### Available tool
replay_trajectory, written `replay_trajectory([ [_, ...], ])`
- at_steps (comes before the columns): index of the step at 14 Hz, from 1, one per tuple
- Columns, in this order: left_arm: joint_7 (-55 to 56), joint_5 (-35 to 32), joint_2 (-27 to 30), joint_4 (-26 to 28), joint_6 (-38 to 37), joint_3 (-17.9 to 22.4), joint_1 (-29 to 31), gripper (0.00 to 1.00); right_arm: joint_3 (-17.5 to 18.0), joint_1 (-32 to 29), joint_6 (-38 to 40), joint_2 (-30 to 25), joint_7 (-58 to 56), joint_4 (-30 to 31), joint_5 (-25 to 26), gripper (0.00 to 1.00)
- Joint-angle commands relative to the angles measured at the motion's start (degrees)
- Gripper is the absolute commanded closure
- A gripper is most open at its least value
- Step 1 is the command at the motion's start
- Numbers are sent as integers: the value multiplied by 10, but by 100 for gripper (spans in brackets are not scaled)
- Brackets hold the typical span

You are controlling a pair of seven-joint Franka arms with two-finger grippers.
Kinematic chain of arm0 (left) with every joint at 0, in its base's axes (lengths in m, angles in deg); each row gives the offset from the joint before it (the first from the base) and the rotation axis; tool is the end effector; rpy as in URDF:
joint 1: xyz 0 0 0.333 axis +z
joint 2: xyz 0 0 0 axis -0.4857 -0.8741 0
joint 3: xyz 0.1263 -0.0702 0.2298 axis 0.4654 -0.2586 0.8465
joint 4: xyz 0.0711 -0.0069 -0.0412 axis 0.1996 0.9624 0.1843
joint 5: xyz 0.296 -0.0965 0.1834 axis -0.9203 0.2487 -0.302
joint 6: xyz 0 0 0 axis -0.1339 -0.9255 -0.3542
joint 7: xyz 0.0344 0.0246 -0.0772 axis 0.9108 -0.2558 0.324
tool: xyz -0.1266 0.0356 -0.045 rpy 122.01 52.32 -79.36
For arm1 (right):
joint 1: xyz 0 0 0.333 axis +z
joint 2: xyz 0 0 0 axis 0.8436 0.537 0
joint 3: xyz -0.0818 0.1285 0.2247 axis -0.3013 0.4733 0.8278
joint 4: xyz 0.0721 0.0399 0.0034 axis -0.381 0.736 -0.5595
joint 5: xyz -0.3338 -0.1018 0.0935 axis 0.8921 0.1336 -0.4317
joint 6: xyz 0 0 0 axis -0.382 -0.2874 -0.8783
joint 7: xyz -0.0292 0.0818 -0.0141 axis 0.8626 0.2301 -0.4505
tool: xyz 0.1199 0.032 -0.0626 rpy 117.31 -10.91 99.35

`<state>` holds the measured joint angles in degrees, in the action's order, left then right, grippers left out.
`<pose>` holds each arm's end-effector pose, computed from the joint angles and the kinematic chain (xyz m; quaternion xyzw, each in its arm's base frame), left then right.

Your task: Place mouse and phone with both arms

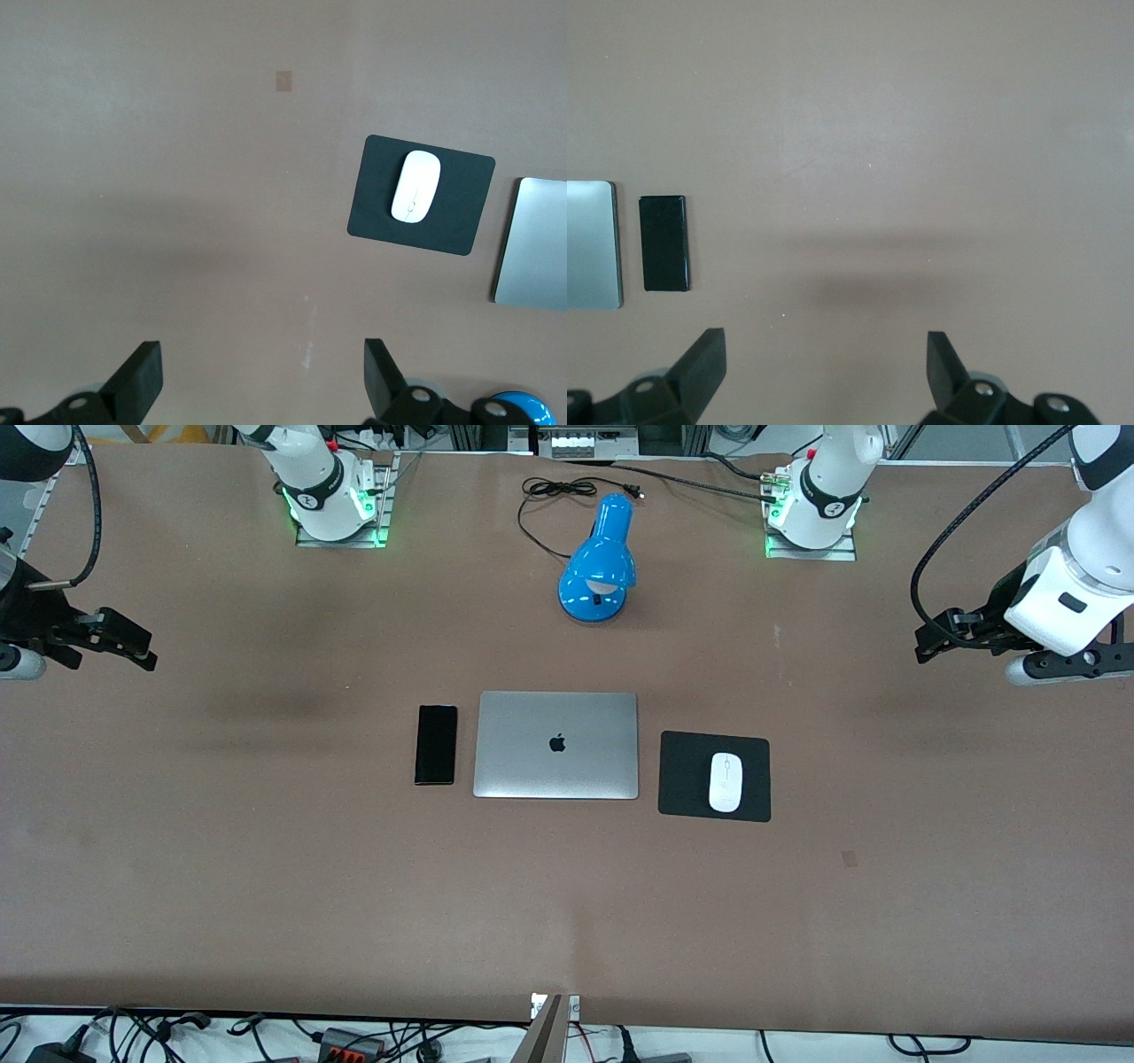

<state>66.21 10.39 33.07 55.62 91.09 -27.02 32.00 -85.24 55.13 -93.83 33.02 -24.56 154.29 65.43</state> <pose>0.5144 -0.0341 0.5047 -0.9975 -0.0624 0.0321 0.0075 0.5298 -0.0186 0.5069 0.9998 0.0019 0.0196 0.0060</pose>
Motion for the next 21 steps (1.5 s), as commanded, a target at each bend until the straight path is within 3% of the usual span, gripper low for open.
replay_trajectory([
  [1,-12,-10,-7,-20,-8,-2,5,0,3,-8,-6,-9,-20,9,-1,0],
  [21,-12,-10,-13,-32,-8,-5,2,0,-7,2,7,-16,-1,11,3,0],
])
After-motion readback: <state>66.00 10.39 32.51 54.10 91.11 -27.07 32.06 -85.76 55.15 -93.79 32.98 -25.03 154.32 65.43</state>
